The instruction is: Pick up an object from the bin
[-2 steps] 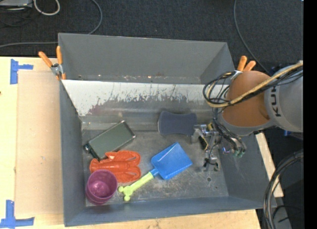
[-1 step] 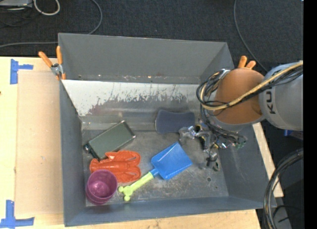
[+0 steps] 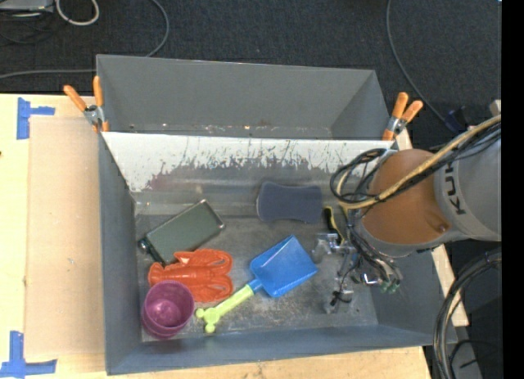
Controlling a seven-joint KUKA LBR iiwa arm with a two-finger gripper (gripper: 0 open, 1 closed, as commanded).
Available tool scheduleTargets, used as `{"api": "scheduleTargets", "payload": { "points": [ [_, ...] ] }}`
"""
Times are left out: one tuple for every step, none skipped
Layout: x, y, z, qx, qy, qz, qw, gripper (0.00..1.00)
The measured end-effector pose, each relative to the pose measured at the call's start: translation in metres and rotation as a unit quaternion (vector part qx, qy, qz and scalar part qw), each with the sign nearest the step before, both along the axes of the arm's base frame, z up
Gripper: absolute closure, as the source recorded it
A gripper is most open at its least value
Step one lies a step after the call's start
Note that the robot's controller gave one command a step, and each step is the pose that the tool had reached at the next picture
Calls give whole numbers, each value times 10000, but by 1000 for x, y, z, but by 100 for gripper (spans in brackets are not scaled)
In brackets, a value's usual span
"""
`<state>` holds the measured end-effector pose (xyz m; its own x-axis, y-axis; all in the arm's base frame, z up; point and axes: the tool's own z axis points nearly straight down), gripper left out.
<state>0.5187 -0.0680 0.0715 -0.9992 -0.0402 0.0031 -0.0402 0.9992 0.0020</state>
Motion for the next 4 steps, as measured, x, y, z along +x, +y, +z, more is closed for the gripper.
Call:
{"api": "scheduleTargets", "payload": {
  "points": [
    [31, 40, 41, 9, -13, 698, 9976, 0],
    [30, 40, 41, 17, -81, 785, 9969, 0],
    [42, 45, 34, 12, -34, 204, 9998, 0],
    [-12, 42, 11, 16, 22, 534, 9986, 0]
  ]
}}
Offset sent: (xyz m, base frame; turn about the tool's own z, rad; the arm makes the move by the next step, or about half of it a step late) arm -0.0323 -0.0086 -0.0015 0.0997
